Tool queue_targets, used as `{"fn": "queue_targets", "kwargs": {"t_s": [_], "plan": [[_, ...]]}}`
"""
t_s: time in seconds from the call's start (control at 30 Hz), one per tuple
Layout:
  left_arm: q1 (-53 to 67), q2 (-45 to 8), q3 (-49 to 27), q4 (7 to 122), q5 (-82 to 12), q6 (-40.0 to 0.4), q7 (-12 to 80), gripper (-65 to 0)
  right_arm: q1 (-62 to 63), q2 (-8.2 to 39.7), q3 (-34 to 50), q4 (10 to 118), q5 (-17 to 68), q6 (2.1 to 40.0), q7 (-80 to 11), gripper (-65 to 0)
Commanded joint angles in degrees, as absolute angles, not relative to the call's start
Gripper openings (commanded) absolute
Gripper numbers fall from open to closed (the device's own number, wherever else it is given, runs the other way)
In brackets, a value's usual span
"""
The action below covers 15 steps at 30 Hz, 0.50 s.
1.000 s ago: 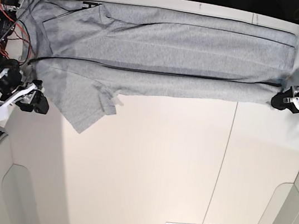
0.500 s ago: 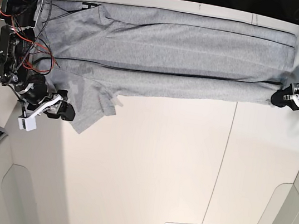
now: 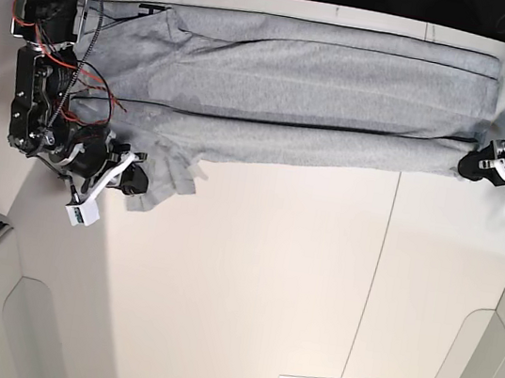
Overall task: Fold the T-shirt properly
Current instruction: 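Regrasp the folded edge with the right gripper and flatten it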
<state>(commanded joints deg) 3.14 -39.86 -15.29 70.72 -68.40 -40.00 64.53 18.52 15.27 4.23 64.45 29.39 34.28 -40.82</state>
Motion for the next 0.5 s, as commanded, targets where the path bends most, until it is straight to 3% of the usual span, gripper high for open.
{"fn": "queue_targets", "kwargs": {"t_s": [0.13, 0.33, 0.5], "plan": [[3.2, -39.9, -15.3, 70.8, -68.4, -40.0, 65.1, -65.0, 16.3, 15.8, 7.1, 73.0, 35.3, 34.3, -49.2, -65.0], [3.5, -40.5, -15.4, 74.3, -69.7, -40.0, 69.1, -65.0, 4.2, 18.7, 14.1, 91.6, 41.3, 34.3, -53.3, -65.0], [8.1, -43.2, -15.4, 81.8, -69.7, -40.0, 69.7, -65.0, -5.7, 21.1, 21.4, 100.7, 46.0, 34.5, -54.5, -65.0]]}}
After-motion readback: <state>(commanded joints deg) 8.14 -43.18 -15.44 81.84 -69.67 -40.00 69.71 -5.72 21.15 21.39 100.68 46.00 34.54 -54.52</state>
